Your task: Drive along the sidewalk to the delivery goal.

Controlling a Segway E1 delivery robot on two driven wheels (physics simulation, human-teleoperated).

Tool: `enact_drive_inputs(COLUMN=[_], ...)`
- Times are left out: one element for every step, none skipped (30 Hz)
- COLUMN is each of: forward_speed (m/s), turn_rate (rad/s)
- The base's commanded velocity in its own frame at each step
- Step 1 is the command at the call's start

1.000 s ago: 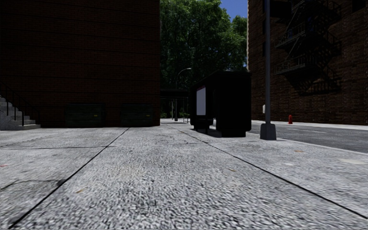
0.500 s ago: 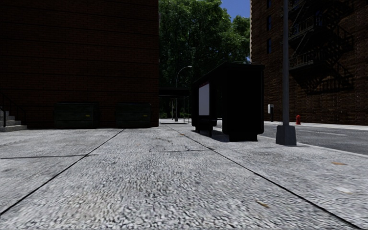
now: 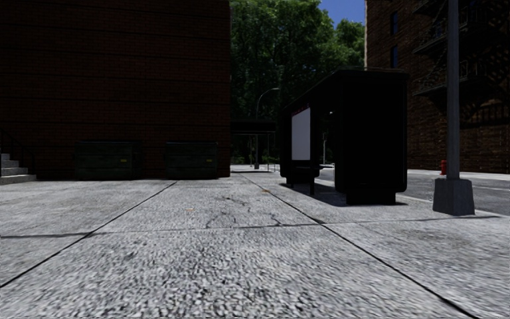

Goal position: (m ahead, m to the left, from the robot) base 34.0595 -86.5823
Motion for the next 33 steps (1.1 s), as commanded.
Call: enact_drive_inputs(forward_speed=[2.0, 2.0, 2.0, 2.0, 2.0, 2.0, 2.0, 2.0, 2.0, 2.0, 2.0, 2.0, 2.0, 2.0, 2.0, 2.0, 2.0, 2.0, 2.0, 2.0, 2.0, 2.0, 2.0, 2.0, 2.0, 2.0, 2.0, 2.0, 2.0, 2.0, 2.0, 2.0, 2.0], turn_rate=[0.26, 0.26, 0.26, 0.15, 0.0, 0.0, 0.0, 0.0, 0.0, 0.0, 0.0, 0.0, 0.0, 0.0, 0.0, 0.0, 0.0, 0.0, 0.0, 0.0, 0.0, 0.0, 0.0, 0.0, 0.0, 0.0, 0.0, 0.0, 0.0, 0.0, 0.0, 0.0, 0.0])
